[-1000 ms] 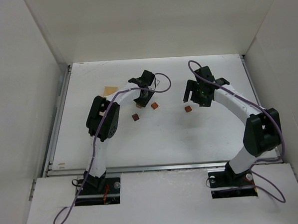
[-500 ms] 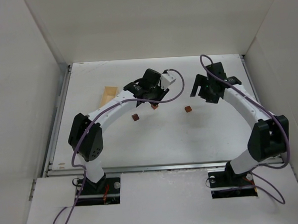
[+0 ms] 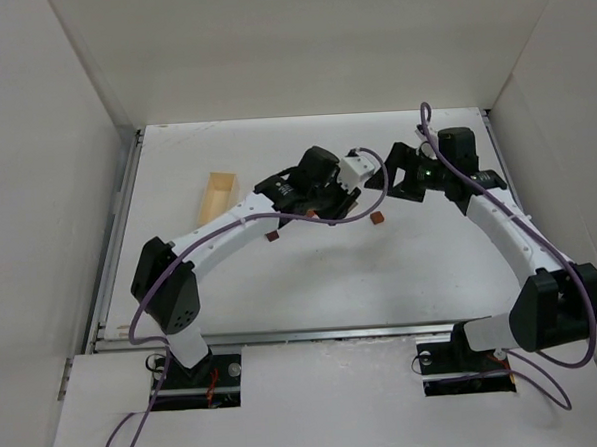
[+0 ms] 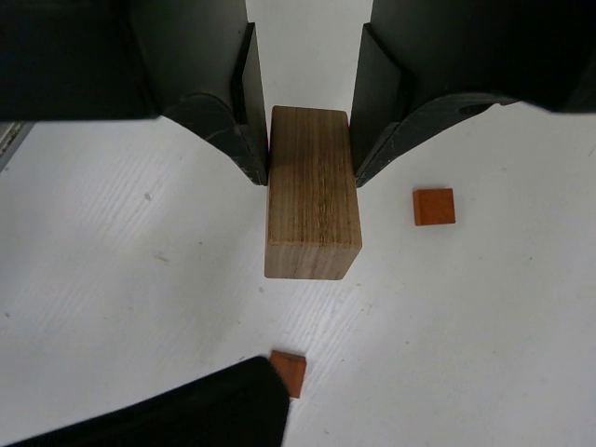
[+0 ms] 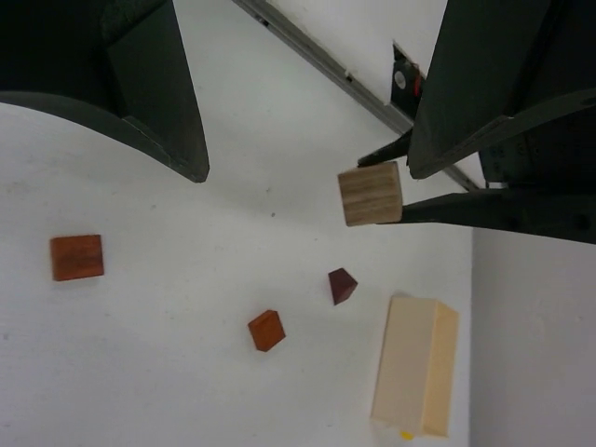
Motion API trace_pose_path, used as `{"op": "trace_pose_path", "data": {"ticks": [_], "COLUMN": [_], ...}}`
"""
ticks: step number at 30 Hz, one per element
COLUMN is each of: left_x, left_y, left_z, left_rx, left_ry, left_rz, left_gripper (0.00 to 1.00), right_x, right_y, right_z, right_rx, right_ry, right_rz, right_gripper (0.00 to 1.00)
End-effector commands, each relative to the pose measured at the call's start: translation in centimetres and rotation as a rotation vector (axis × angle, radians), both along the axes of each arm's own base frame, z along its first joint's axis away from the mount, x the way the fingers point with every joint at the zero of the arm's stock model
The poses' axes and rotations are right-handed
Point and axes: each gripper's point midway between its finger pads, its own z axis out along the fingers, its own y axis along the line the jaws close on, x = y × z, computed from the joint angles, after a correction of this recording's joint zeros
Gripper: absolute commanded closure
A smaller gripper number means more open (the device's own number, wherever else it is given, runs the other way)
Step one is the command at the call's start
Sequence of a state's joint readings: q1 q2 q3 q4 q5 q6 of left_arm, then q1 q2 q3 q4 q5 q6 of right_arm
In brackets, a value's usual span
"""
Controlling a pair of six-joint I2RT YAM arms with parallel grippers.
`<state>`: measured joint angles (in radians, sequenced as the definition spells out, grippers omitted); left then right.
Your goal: Build the wood block tower
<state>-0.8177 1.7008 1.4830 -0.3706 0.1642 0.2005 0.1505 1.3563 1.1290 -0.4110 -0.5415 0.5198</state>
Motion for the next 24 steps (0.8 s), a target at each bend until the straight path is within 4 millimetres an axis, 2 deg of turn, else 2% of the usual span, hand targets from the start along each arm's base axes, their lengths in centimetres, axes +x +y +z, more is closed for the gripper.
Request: {"op": "trace_pose_path", "data": {"ticks": [1, 2, 6, 9, 13, 14, 15, 18, 19, 20, 21, 22, 24], "left_x": [-0.9, -0.9, -1.1, -1.0, -1.1, -1.1, -1.1, -3.1, -3.5, -4.3, -4.7, -5.0, -5.4], "left_y": [-1.2, -1.2, -1.4, -1.3, -1.1, -0.9, -1.0, -0.4, -0.4, 0.4, 0.3, 0.3, 0.8], "left_z": [3.2, 3.2, 3.2, 3.2, 2.9, 1.3, 0.8, -3.0, -3.3, -5.2, -5.7, -6.3, -7.5], "left_rx": [-0.081, -0.081, -0.077, -0.072, -0.044, 0.030, 0.056, 0.173, 0.188, 0.237, 0.249, 0.262, 0.303], "left_ry": [-0.045, -0.045, -0.049, -0.054, -0.070, -0.080, -0.095, -0.084, -0.111, -0.098, -0.107, -0.114, -0.135], "left_rz": [-0.032, -0.033, -0.033, -0.025, -0.025, -0.026, -0.035, -0.106, -0.145, -0.168, -0.192, -0.215, -0.252], "left_gripper": [1.00, 1.00, 1.00, 1.00, 1.00, 1.00, 1.00, 1.00, 1.00, 1.00, 1.00, 1.00, 1.00], "right_x": [-0.3, -0.4, -0.9, -1.3, -1.5, -1.2, -1.1, -0.9, -0.3, 0.2, -0.1, 0.5, 0.3], "right_y": [1.9, 2.2, 2.7, 3.0, 2.8, 2.4, 2.1, 0.9, -0.2, -0.9, -1.7, -3.1, -4.3], "right_z": [2.6, 2.6, 3.1, 2.7, 0.7, 0.3, 0.7, 0.5, -0.3, 0.0, -0.6, -1.3, -2.3], "right_rx": [0.101, 0.102, 0.111, 0.111, 0.080, 0.059, 0.049, 0.008, -0.044, -0.073, -0.106, -0.166, -0.226], "right_ry": [-0.101, -0.101, -0.110, -0.100, -0.041, -0.034, -0.050, -0.032, -0.020, -0.026, 0.017, 0.032, 0.083], "right_rz": [0.122, 0.131, 0.154, 0.164, 0.134, 0.105, 0.088, 0.003, -0.067, -0.108, -0.152, -0.222, -0.269], "right_gripper": [0.07, 0.10, 0.11, 0.11, 0.12, 0.12, 0.12, 0.12, 0.12, 0.12, 0.12, 0.12, 0.11]}}
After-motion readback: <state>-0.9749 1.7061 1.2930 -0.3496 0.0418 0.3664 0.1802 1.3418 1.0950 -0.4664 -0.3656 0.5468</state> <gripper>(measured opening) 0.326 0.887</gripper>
